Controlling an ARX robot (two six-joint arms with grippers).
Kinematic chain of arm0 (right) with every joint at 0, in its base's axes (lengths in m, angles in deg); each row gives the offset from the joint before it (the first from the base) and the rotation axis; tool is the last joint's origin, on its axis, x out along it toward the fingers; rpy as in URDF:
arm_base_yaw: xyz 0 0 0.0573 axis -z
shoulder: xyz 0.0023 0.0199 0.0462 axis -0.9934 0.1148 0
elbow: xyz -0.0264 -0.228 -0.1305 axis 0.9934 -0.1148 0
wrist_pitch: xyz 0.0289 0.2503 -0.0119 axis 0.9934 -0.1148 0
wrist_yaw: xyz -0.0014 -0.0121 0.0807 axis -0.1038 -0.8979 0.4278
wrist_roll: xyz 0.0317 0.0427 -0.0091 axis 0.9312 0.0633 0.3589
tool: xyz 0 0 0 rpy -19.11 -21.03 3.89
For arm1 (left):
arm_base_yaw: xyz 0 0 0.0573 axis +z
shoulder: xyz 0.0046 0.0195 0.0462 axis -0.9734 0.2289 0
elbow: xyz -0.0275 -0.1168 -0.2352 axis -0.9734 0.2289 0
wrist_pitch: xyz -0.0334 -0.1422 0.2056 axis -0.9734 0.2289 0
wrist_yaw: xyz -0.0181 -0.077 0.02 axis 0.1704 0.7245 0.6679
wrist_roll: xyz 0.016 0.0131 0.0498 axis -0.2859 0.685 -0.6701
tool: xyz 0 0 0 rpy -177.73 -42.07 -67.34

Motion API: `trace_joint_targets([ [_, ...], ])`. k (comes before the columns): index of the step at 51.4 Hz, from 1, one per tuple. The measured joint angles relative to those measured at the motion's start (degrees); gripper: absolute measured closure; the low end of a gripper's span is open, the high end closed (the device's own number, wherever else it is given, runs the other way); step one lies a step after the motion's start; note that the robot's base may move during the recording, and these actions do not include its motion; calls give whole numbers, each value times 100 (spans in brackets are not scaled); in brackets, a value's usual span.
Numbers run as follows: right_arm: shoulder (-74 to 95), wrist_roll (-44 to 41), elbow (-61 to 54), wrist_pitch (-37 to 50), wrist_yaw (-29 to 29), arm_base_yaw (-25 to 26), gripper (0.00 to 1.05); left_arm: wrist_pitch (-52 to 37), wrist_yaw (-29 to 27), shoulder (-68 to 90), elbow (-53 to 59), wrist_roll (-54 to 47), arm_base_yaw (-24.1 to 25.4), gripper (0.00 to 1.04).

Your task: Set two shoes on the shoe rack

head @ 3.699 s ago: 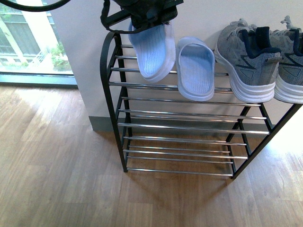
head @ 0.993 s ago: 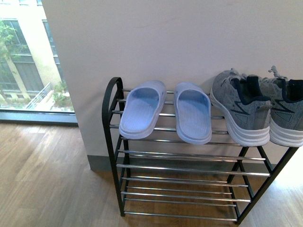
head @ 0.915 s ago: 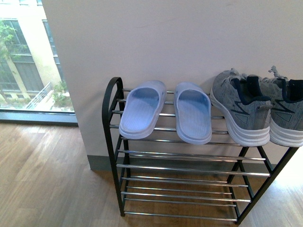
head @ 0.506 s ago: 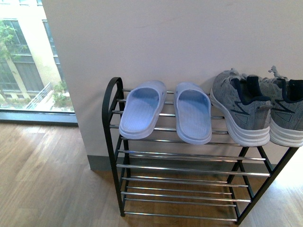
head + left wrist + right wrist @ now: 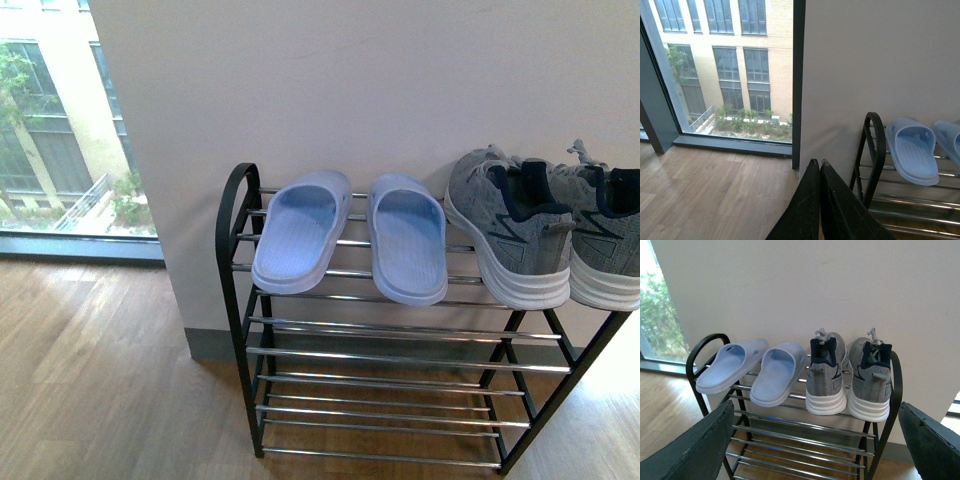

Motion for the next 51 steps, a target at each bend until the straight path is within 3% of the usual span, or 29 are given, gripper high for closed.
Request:
trace_joint_targets([
  [8,0,2,0,0,0,0,9,232,0,-221,0,0,0,103],
  [13,0,0,0,0,-2,0,9,1095,2,-890,0,-2,0,103],
  [30,0,0,0,0,0,0,9,1217,0,-1106,0,-2,4,103],
  [40,0,2,0,0,2,0,9,1217,0,-1106,0,-2,4,64],
  [51,4,0,0,0,2,0,9,1217,0,-1106,0,-2,4,32],
])
